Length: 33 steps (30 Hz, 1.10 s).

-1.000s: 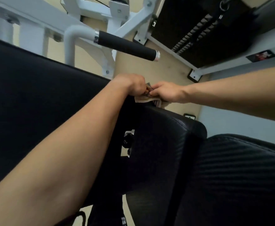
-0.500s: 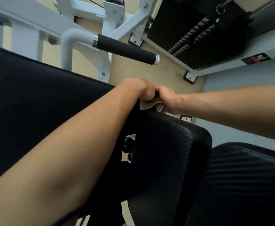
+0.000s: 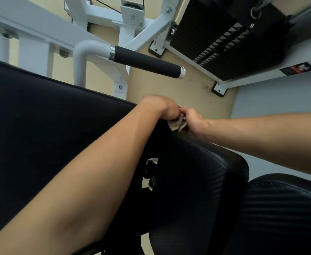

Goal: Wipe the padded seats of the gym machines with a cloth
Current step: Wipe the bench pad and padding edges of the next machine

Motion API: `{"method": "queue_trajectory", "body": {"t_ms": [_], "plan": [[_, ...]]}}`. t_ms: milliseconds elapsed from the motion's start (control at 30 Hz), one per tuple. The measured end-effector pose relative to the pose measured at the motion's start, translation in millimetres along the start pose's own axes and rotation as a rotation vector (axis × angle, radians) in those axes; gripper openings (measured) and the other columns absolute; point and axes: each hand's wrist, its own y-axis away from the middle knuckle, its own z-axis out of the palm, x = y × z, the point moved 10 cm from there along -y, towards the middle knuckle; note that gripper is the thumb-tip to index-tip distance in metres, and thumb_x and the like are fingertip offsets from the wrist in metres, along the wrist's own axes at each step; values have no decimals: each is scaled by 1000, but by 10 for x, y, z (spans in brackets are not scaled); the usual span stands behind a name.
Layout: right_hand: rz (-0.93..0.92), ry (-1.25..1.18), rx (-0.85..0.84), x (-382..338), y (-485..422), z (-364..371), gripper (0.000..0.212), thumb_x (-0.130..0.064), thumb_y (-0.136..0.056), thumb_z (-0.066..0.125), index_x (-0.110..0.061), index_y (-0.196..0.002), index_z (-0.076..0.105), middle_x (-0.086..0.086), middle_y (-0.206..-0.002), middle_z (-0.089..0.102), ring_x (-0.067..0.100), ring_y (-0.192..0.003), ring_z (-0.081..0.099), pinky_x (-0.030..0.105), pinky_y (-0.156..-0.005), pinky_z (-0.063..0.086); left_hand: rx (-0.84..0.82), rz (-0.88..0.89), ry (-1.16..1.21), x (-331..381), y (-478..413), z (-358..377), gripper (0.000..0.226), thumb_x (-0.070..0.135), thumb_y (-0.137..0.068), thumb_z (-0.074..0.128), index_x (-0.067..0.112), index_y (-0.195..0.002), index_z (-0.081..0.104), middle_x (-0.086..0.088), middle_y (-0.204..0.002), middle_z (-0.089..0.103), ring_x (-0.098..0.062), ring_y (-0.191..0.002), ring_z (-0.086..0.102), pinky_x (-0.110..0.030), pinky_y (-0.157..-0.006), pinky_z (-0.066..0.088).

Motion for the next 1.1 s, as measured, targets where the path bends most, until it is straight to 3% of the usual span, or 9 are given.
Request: {"method": "queue_trajectory", "body": {"t_ms": [133,233,333,467,600,700,800,967,1100], "plan": [[-62,406,-141,-137,59,47,42,-40,-106,33,-18,-79,57,3,-77,61,14,-64,55,26,-59,45,74,0,2,-27,76,-7,40,37,-102,37,15,-123,63,-11,-130,62,-29,-110,58,-37,-86,43],[-18,852,-290,-219,285,55,44,-44,-106,28,-17,-96,61,5,-84,62,21,-73,64,34,-63,56,295,10,-13,-90,350,-74,39,44,-99,43,18,-117,66,-10,-119,67,-31,-106,63,-35,-74,40],[-190,1345,-303,-670,569,306,43,-37,-105,33,-7,-109,64,10,-83,62,28,-71,68,41,-65,61,496,9,49,-199,715,-205,24,33,-91,57,21,-109,68,-5,-94,66,-33,-92,65,-35,-66,39],[-297,1505,-428,-1024,825,811,36,-37,-100,50,-13,-127,56,12,-109,63,30,-91,65,37,-66,55,712,-67,217,-600,1276,-311,16,16,-82,59,22,-94,67,-4,-76,59,-34,-81,62,-35,-60,36],[-377,1662,-333,-1335,1169,958,41,-38,-100,56,-9,-129,57,8,-117,65,30,-102,65,38,-81,56,860,-146,206,-882,1738,-225,33,15,-86,52,27,-113,67,-8,-99,72,-37,-91,63,-40,-68,49],[-543,1518,-145,-1444,1486,1091,37,-34,-100,55,-12,-129,59,11,-128,61,28,-101,56,35,-83,41,916,-185,178,-1005,2009,10,35,13,-88,49,25,-118,62,-10,-103,71,-39,-94,63,-48,-75,54],[-695,1088,88,-1180,1773,1202,31,-29,-95,55,-16,-122,63,10,-127,64,29,-99,58,37,-86,47,1003,-190,246,-1109,2240,361,35,10,-89,49,24,-119,60,-8,-105,70,-37,-95,64,-48,-77,53],[-556,442,224,225,1950,1339,46,-28,-95,49,-25,-141,41,10,-137,52,36,-119,57,42,-88,43,1051,-160,219,-1236,2399,1161,49,9,-93,56,23,-140,51,3,-156,42,-17,-145,37,-42,-108,44],[-529,231,287,1281,2201,1577,57,-29,-95,53,-32,-148,32,6,-139,47,32,-116,58,42,-87,47,997,-118,80,-1146,2588,1813,40,8,-94,53,20,-131,62,-2,-160,35,-22,-149,28,-43,-115,36]]}}
